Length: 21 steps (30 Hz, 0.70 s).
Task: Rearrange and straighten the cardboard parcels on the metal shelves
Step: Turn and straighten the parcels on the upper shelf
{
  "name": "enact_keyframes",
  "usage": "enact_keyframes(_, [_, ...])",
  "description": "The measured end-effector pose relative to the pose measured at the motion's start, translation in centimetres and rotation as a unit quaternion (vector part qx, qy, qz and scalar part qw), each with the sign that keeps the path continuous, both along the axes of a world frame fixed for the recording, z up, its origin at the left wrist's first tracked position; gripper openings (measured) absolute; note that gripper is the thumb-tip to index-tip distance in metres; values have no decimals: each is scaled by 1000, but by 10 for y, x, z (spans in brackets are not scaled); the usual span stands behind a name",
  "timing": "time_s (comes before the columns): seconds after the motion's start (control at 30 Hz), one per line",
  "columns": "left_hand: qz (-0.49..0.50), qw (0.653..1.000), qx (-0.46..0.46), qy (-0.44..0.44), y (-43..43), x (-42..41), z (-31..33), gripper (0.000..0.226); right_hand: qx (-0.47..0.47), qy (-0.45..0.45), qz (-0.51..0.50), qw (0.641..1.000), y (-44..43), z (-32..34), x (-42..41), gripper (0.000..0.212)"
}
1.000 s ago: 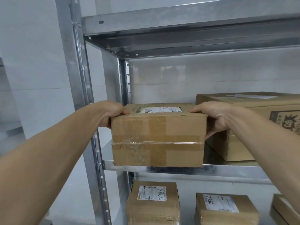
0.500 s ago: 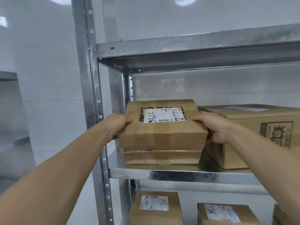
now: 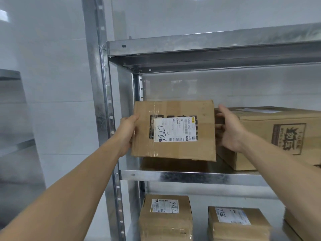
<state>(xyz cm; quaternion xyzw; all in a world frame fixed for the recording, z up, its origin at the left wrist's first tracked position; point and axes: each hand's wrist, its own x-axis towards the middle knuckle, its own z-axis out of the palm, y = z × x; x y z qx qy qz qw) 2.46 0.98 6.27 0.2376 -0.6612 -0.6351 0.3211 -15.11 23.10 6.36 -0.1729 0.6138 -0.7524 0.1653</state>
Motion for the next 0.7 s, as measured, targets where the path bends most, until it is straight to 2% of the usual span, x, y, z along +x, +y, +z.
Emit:
enact_keyframes(0.1, [-11,999,28,-9,5,1,-3,57,7,-20,15,1000,0,-1,0,52])
enact_keyframes(0.27, [-9,997,55,-61,9,0,9,55,64,-41,8,997,-3,7,1,68])
enact_keyframes(0.33, [-11,996,47,-75,9,-2,21,58,91,-36,1,995,-5,14,1,58])
enact_keyframes(0.47, [12,996,-7,-88,7,-10,39,32,152,-25,11,988,-9,25,3,33])
enact_keyframes(0.7, [25,993,-36,-106,-15,-38,32,23,200,-21,16,979,-12,37,-2,22])
